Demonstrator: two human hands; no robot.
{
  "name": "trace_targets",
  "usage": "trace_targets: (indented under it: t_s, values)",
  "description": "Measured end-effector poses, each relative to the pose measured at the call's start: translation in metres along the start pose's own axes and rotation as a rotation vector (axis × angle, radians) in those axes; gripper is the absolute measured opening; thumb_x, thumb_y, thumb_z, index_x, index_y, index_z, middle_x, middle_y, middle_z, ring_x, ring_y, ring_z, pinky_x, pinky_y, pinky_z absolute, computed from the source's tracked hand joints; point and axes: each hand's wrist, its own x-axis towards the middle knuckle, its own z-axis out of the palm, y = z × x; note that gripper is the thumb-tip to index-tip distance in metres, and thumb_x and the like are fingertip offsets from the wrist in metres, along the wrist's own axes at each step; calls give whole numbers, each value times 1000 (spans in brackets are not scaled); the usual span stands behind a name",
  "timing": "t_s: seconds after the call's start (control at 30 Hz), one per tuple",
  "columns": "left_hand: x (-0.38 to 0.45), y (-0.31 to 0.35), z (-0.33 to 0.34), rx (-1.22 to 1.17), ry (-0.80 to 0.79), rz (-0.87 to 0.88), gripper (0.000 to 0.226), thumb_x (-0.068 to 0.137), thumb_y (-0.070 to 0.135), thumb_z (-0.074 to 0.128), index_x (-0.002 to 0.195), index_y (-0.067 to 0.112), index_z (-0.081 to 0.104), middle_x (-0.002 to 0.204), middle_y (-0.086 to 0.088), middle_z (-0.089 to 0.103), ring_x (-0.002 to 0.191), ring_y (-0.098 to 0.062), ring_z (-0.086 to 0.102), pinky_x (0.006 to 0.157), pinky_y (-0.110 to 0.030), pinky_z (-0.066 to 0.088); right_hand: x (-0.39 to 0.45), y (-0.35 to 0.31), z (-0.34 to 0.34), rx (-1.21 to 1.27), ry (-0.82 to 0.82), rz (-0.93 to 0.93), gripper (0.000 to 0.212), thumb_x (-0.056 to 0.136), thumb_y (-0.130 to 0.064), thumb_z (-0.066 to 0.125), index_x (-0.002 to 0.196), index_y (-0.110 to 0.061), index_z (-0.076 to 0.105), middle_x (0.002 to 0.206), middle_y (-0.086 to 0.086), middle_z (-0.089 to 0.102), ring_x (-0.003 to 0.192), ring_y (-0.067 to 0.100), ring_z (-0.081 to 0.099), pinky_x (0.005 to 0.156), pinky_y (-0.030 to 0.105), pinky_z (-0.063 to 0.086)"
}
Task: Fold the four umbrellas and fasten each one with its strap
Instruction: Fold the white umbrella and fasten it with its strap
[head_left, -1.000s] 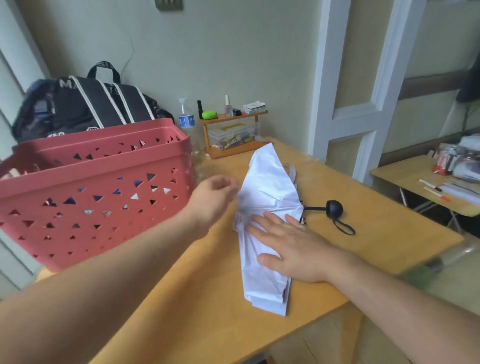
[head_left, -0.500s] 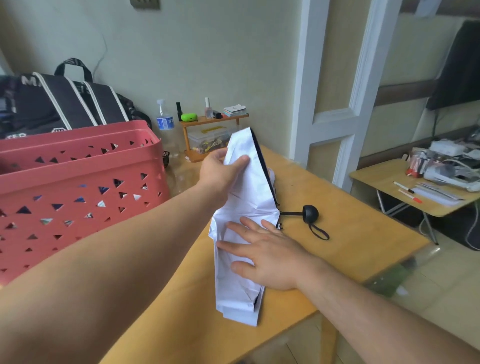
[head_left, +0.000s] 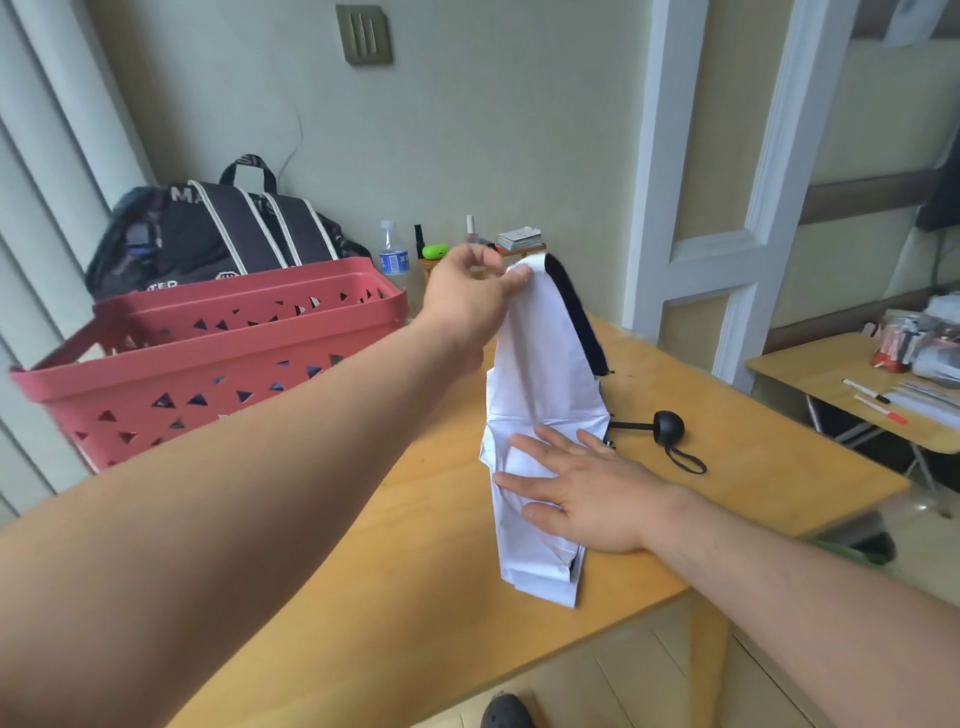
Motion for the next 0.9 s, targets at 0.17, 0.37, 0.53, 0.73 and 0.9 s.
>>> trace_targets:
  t_s: [0.17, 0.37, 0.53, 0.73, 0.9]
  values:
    - [-10, 3, 1, 129, -85, 55, 46, 82, -13, 70, 100, 29, 64, 94, -2, 70, 78, -17, 63, 74, -33, 53, -2, -8, 2, -236, 351, -81, 45, 101, -50, 36, 138, -40, 59, 162, -4, 40, 152, 29, 32, 120, 50, 34]
    - [-20, -12, -3, 122, -32, 83, 42, 84, -9, 71, 101, 29, 66, 85, 6, 70, 72, -13, 60, 68, -26, 48, -20, -4, -22, 421, 1050, 186, 17, 90, -39, 62, 88, -22, 65, 85, -8, 64, 82, 20, 61, 69, 39, 53]
    - [-34, -24, -8, 111, -40, 79, 40, 82, -7, 78, 105, 25, 67, 88, 1, 68, 69, -11, 59, 68, -26, 49, -19, -8, -88, 870, 994, 340, 52, 85, -44, 77, 130, -38, 51, 83, -7, 67, 83, 10, 64, 76, 29, 51]
    - [-46, -39, -15, 173, -142, 81, 47, 79, 2, 87, 114, 26, 65, 86, -1, 66, 74, -13, 59, 78, -36, 55, -2, -3, -99, 1019, 882, 321, 58, 82, -23, 84, 132, -42, 62, 93, -9, 78, 96, 10, 72, 94, 37, 57]
    - [-52, -44, -27, 232, -255, -14, 76, 87, 14, 83, 150, 38, 49, 93, 4, 78, 91, -11, 72, 90, -36, 59, -9, 3, -87, 986, 964, 347, 29, 84, -15, 83, 88, -41, 71, 92, -7, 74, 84, 8, 69, 92, 35, 59]
